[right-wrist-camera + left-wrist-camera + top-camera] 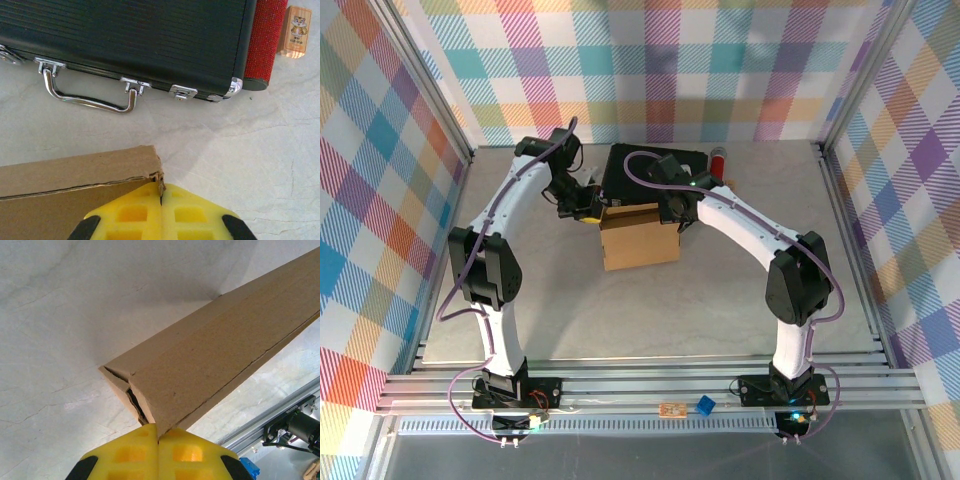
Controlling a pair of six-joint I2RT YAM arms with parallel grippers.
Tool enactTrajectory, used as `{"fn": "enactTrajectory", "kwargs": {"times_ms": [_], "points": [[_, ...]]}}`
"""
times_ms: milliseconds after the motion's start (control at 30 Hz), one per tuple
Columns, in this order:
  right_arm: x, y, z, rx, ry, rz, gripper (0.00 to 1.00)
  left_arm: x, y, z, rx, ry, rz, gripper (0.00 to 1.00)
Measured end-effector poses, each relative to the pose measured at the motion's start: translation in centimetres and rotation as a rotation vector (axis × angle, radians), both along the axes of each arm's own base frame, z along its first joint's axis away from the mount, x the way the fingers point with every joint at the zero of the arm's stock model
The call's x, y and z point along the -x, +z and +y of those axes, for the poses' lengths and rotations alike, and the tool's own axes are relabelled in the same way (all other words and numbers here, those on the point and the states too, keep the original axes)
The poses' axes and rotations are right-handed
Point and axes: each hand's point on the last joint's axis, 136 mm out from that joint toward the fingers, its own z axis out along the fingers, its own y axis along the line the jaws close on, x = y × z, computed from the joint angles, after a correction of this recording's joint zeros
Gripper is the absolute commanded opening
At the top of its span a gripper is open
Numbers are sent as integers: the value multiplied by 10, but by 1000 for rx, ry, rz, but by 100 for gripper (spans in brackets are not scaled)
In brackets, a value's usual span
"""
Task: Fold the paper box
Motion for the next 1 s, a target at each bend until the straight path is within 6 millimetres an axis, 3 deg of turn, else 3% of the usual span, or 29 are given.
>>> {"fn": "enactTrajectory", "kwargs": {"times_ms": [433,1000], "points": [[4,-6,1,-2,-1,27,0,11,-25,0,-5,19,34,0],[11,-18,-5,10,-25,61,0,27,-36,-17,38,127,-44,0]]}}
